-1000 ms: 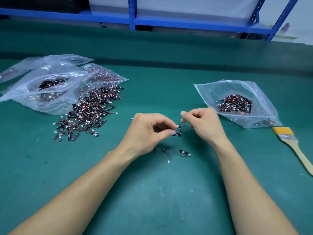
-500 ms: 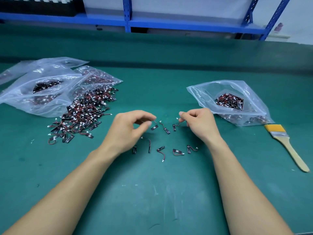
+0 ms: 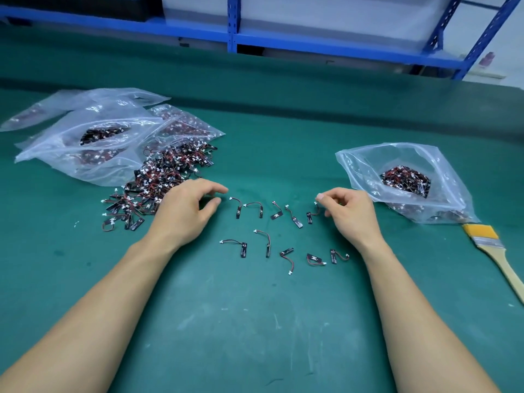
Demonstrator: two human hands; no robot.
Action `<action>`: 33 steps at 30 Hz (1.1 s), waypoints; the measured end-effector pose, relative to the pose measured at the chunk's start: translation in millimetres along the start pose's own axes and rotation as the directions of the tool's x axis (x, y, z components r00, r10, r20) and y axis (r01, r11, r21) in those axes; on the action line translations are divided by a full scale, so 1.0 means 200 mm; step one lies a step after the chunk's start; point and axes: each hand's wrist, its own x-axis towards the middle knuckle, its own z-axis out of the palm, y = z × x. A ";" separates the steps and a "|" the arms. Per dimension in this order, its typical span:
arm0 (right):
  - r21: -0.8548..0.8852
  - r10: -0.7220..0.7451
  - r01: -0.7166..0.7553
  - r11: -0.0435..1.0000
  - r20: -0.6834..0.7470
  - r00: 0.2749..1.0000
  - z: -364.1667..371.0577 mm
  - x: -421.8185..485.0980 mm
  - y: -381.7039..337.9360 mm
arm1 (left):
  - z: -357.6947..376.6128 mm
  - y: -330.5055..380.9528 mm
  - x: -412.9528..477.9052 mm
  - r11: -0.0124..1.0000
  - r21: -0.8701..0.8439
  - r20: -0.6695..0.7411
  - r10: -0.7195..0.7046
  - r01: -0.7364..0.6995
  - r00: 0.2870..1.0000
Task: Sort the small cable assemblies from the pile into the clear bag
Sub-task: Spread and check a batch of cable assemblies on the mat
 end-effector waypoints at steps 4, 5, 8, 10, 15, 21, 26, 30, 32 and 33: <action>0.004 0.008 -0.008 1.000 -0.009 1.000 0.01 0.00 0.00 | 0.02 0.02 -0.01 0.998 -0.017 0.037 0.068 -0.067 0.997; 0.003 0.009 -0.009 1.000 -0.010 1.000 0.01 0.00 0.00 | 0.02 0.02 -0.01 0.997 -0.045 0.045 0.063 -0.061 0.997; -0.003 0.004 -0.004 1.000 -0.005 1.000 0.01 0.00 -0.01 | 0.03 0.02 -0.01 0.993 -0.115 0.061 0.015 -0.008 0.998; 0.001 0.005 -0.005 1.000 0.000 1.000 0.01 0.00 -0.01 | 0.03 0.01 -0.01 0.989 -0.142 0.060 -0.021 0.029 0.998; 0.013 0.015 -0.015 1.000 0.011 1.000 0.01 0.00 -0.02 | 0.04 0.01 -0.01 0.986 -0.152 0.072 -0.060 0.070 0.996; 0.010 0.021 -0.021 1.000 0.015 1.000 0.00 -0.01 -0.02 | 0.05 0.00 -0.01 0.984 -0.164 0.071 -0.061 0.072 0.996; 0.017 0.025 -0.025 1.000 0.012 1.000 0.01 -0.01 -0.02 | 0.05 -0.01 -0.01 0.984 -0.168 0.066 -0.055 0.066 0.996; 0.012 0.028 -0.028 1.000 0.012 1.000 0.01 -0.01 -0.02 | 0.05 -0.01 -0.01 0.983 -0.172 0.060 -0.052 0.062 0.997; 0.010 0.028 -0.028 1.000 0.013 1.000 0.01 -0.01 -0.02 | 0.05 -0.01 -0.01 0.984 -0.170 0.061 -0.053 0.063 0.997; 0.008 0.028 -0.028 1.000 0.013 1.000 0.01 0.00 -0.02 | 0.05 -0.01 -0.01 0.984 -0.169 0.062 -0.054 0.063 0.997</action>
